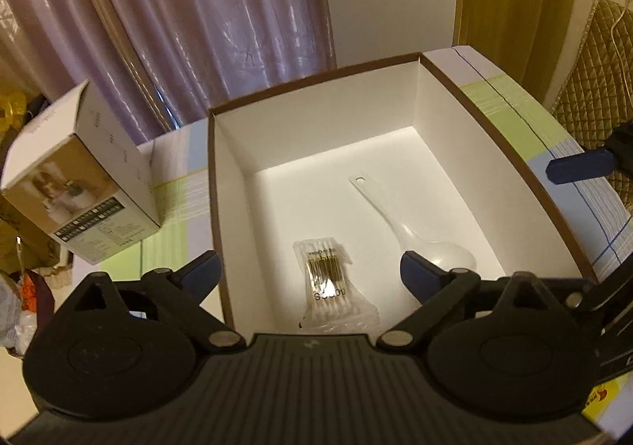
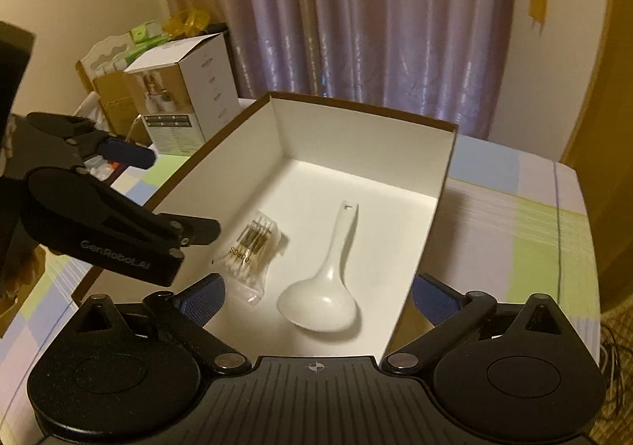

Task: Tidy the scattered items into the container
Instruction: 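Withdraw both tools from the box back toward the remaining items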

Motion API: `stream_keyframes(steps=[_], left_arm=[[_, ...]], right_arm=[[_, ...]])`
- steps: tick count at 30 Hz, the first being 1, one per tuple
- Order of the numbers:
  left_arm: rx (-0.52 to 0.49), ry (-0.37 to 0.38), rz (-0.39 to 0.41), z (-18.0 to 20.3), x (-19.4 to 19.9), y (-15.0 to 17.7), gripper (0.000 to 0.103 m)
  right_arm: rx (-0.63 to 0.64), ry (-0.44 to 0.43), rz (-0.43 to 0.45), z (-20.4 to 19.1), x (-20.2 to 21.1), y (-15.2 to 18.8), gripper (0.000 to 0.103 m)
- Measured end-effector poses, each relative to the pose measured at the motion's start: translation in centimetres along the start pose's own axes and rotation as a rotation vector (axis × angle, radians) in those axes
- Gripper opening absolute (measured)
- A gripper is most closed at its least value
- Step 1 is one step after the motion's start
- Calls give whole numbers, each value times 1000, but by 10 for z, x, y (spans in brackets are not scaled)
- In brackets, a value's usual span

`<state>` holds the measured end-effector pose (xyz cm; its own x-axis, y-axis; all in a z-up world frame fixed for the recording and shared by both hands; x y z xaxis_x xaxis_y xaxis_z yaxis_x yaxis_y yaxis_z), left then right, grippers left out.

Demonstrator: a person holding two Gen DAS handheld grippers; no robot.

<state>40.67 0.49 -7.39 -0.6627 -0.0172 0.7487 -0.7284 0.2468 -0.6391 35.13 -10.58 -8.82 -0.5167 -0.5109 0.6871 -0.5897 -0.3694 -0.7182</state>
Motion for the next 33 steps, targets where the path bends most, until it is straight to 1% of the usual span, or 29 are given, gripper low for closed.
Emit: stream_keyframes(steps=[3, 8, 13, 20, 21, 23, 27, 31, 33], left_arm=[[1, -9, 8, 3, 10, 1, 97], [10, -17, 20, 6, 29, 5, 100], [11, -54, 42, 8, 49, 10, 100], [47, -58, 32, 9, 75, 25, 100], [48, -59, 24, 10, 79, 27, 102], [52, -53, 5, 11, 84, 34, 102], [80, -40, -14, 14, 95, 49, 102], [88, -62, -11, 15, 107, 63, 102], [96, -59, -11, 16, 112, 69, 102]], right_arm=[[-18, 19, -18, -1, 7, 3, 103], [-32, 25, -33, -9, 24, 10, 103], [-61, 38, -20, -12, 41, 16, 103], [-162, 70, 6, -13, 65, 25, 103], [-178, 75, 7, -13, 69, 26, 103], [-211, 83, 3, -12, 74, 30, 103], [-265, 65, 7, -13, 86, 36, 103], [-318, 56, 43, -12, 99, 40, 103], [-357, 51, 62, -10, 105, 42, 103]])
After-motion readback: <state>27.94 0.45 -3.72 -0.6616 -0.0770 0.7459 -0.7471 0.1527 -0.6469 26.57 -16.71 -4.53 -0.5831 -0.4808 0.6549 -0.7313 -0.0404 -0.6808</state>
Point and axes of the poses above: each gripper's, at about its wrist camera, not at the fingertips, and x roughly against the way its jaws point, z to its right, y to its underside, the point moved 7 cm from there along -x, roughly the way its jaws point, and after that the axes turned 4 degrees about z, right-handed, at the moved point
